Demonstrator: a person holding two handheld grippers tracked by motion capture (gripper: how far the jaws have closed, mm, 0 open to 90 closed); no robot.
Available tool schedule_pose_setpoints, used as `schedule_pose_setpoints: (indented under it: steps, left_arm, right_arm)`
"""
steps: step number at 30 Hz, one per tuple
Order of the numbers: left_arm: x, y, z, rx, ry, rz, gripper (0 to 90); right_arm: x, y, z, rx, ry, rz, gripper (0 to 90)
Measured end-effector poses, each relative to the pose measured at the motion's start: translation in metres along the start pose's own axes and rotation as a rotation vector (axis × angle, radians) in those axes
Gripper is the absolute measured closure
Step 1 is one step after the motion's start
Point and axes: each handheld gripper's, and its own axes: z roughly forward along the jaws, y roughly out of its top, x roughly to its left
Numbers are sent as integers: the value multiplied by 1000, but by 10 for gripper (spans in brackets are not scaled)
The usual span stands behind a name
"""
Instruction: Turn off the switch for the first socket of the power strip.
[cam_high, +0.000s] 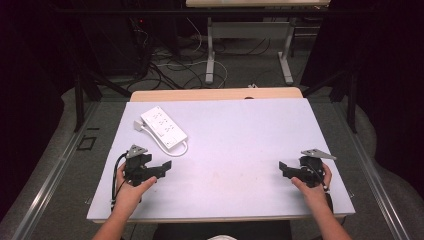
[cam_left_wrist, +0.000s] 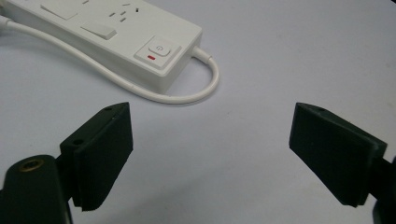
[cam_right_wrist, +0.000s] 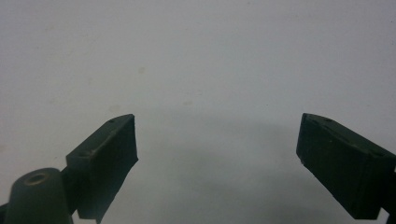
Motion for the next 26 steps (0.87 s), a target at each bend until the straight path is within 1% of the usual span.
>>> schedule_pose_setpoints:
  steps: [1,2,3,4,6,9,10,11,12,13,15,16,18,19,23,26]
  left_arm:
    - [-1,-1,2,-22,6,-8,120]
    - [0,-2,2,-16,14,-4,113]
    - [1,-2,1,1,13,3,104]
    - [1,-4,3,-12,17,-9,92]
    - [2,-5,3,-11,15,-21,70]
    - [3,-6,3,-13,20,-18,59]
    - [3,-6,3,-16,23,-26,55]
    - [3,-6,2,-17,22,-15,52]
    - [4,-6,2,-18,21,-15,50]
    - [3,-7,2,-20,21,-23,47]
    - [4,-7,3,-25,25,-22,38]
    - [5,-7,3,-17,28,-13,31]
    - [6,-8,3,-5,30,-9,15]
    - [5,-8,4,-8,28,-26,8]
    - [7,-9,5,-15,35,-34,3]
    - [8,-10,4,-13,41,-34,3]
  right_arm:
    - [0,0,0,0,0,0,116]
    - [0,0,0,-1,0,2,116]
    - [0,0,0,-2,1,1,116]
    - [0,0,-1,-2,1,0,116]
    - [-1,0,-1,-3,-1,0,116]
    - [-1,0,-1,-4,1,4,116]
    - [-1,0,-1,-5,1,4,116]
    - [-1,0,-1,-6,2,2,116]
    - [-1,0,-1,-7,2,1,116]
    - [-1,0,-1,-6,1,1,116]
    - [-1,1,-1,-6,0,3,116]
    - [-1,1,-1,-6,0,3,116]
    - [0,1,-1,-7,1,1,116]
    - [0,1,-1,-7,2,0,116]
    - [-2,1,-1,-10,1,-6,116]
    - [-1,1,0,-9,6,-1,116]
